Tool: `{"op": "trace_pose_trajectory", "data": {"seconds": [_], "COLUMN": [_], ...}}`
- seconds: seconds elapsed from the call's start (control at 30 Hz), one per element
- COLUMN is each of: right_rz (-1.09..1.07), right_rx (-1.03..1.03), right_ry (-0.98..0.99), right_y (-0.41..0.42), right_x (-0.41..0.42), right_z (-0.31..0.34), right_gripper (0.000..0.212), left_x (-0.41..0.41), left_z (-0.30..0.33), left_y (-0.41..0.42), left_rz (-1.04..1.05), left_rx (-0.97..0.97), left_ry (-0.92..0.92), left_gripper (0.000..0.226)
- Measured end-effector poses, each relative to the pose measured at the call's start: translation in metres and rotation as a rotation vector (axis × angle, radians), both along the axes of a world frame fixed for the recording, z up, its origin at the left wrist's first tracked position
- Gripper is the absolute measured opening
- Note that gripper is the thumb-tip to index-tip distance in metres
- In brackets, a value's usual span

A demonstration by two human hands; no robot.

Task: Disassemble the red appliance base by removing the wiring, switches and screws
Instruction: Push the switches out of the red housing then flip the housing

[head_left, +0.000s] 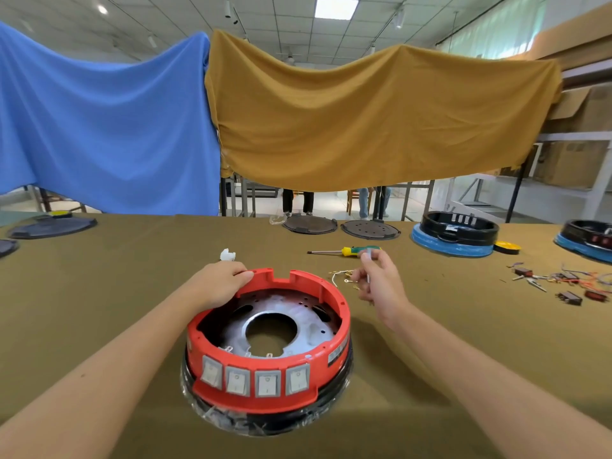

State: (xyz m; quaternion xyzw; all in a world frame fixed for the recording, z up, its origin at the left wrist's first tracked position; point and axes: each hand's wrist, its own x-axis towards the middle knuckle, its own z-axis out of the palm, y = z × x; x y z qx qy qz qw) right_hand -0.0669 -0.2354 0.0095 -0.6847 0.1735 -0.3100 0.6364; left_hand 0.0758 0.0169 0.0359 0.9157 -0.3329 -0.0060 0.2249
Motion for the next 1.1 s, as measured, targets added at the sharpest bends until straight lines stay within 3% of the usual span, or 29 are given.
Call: {"op": "trace_pose_trajectory", "data": {"seconds": [0.2,0.4,0.5,0.6,0.63,0.73,0.9,1.03,1.1], "right_rz": [0.102,0.094,0.04,-0.017,-0.022,-0.049,-0.065,-0.097,-0.103], "right_rx": [-0.003,-0.23,-0.24,-0.243,-0.266,-0.411,-0.676,-0.59,-0.55], "right_ry": [0.025,0.092,0.085,0.086,0.087,0.127,0.328,0.334,0.296], "right_y": [0.011,0.018,0.02,0.019,0.02,0.025,0.024,0.014,0.013], "right_x": [0.002,0.001,-0.003,-0.004,-0.005,-0.01,-0.03,-0.051,-0.057], "right_z": [-0.028,-0.027,-0.026,-0.027,-0.027,-0.024,-0.018,-0.028,-0.032], "right_gripper": [0.036,0.032,0.034,0.036,0.036,0.038,0.038,0.025,0.018], "left_x": [0.007,0.0,-0.034,-0.092,-0.11,-0.139,-0.116,-0.104,-0.113], "left_z": [-0.003,0.011,0.03,0.024,0.014,-0.016,-0.013,-0.017,-0.028], "left_y": [-0.006,-0.005,0.008,0.035,0.044,0.058,0.06,0.049,0.036], "left_rz": [0.076,0.23,0.086,-0.23,-0.279,-0.303,-0.349,-0.278,-0.229], "left_rx": [-0.061,-0.191,-0.227,-0.119,-0.072,0.025,0.022,-0.056,-0.128], "left_ry": [-0.041,-0.199,-0.18,0.009,-0.008,-0.298,-0.299,-0.324,-0.414], "left_gripper": [0.026,0.018,0.016,0.041,0.048,0.062,0.057,0.027,0.029]}}
